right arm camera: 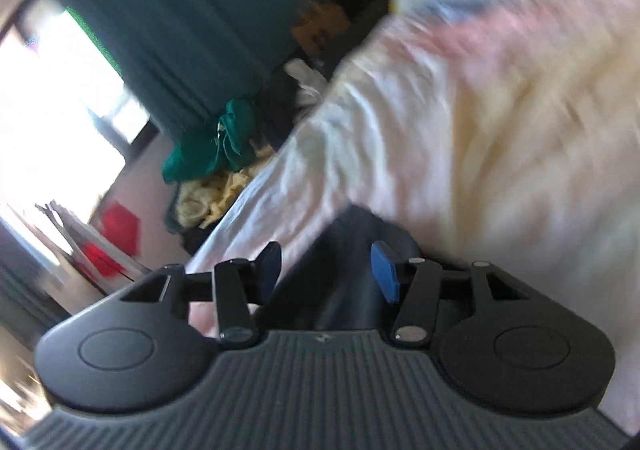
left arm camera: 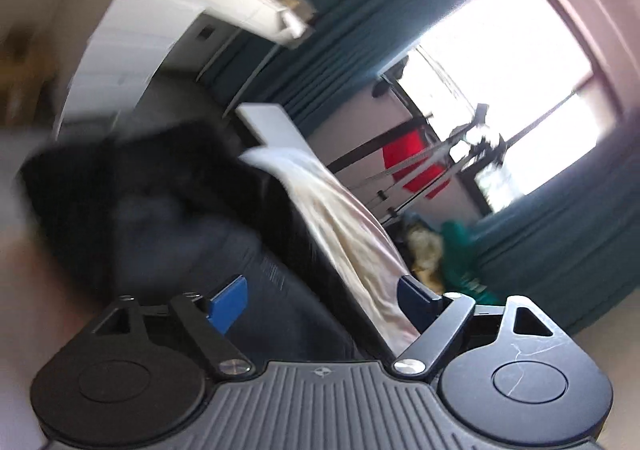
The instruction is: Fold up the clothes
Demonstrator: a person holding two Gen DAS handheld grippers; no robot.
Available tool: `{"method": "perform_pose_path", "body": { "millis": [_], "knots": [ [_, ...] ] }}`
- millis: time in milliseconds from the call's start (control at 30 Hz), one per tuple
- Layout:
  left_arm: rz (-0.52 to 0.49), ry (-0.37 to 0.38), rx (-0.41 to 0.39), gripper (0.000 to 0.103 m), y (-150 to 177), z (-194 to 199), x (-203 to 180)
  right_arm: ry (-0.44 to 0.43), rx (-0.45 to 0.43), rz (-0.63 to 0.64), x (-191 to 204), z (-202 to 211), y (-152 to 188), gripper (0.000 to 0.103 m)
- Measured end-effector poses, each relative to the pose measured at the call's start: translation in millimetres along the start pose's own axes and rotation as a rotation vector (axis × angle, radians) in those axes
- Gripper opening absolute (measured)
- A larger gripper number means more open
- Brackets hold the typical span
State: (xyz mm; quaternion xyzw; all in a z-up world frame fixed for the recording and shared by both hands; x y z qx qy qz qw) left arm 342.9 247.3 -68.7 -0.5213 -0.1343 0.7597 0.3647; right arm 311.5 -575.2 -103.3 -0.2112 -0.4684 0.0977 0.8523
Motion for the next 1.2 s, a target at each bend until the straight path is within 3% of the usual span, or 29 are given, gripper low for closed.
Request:
{"method": "perform_pose_path", "body": {
  "millis": [133, 233, 367, 567, 733, 800, 867, 933, 1067, 1200],
  "knots": [
    [0.199, 0.005, 0.024, 0.088, 43.5, 37.1, 53.9, -0.032, 0.071, -0.189, -50.3, 25.3, 25.9, 0.053],
    [0.335, 0.041, 0.086, 0.088, 60.6, 26.1, 76.4, -0.067, 0.150, -0.276, -68.1, 28.5, 43.2, 0.053],
    [0.307, 0.058, 0.108, 0.087, 57.5, -2.8, 82.5, -0.103, 0.196, -0.282, -59.5, 17.2, 48.5, 0.053],
    [0.296, 0.024, 0.018, 0.086, 37.3, -45.1, 98.3, -0.064, 0.228, -0.284, -70.9, -37.8, 59.3, 0.054],
    [0.320, -0.031, -0.026, 0.073, 16.7, -76.0, 108.0, -0.053, 0.089, -0.245, -66.1, -63.0, 47.2, 0.053],
    [0.393, -0.034, -0.030, 0.067, 12.7, -77.4, 113.1, -0.050, 0.027, -0.227, -63.4, -71.6, 41.3, 0.045],
    [0.446, -0.038, -0.026, 0.053, 8.9, -78.3, 118.0, -0.041, -0.017, -0.225, -62.4, -72.7, 37.8, 0.025],
    [0.462, -0.031, -0.018, 0.043, 6.5, -80.6, 121.1, -0.052, -0.047, -0.225, -60.2, -66.6, 34.9, 0.017],
    [0.434, -0.009, 0.013, 0.030, 1.9, -68.4, 129.8, -0.054, -0.098, -0.123, -44.6, -45.1, 27.2, 0.013],
    [0.423, -0.012, 0.034, 0.021, -7.0, -46.3, 125.9, -0.078, -0.106, -0.165, -42.9, -18.8, 20.6, 0.012]
  ]
}}
Point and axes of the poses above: each gripper's, at about its wrist camera, not at the fingertips, and z roughly against the way its jaws point, x to its left, y to its underside, the point moved 10 cm from there along -z, roughly the way its jaws point, and after that the axes turned 7 degrees about -z, right-handed, at the moved point
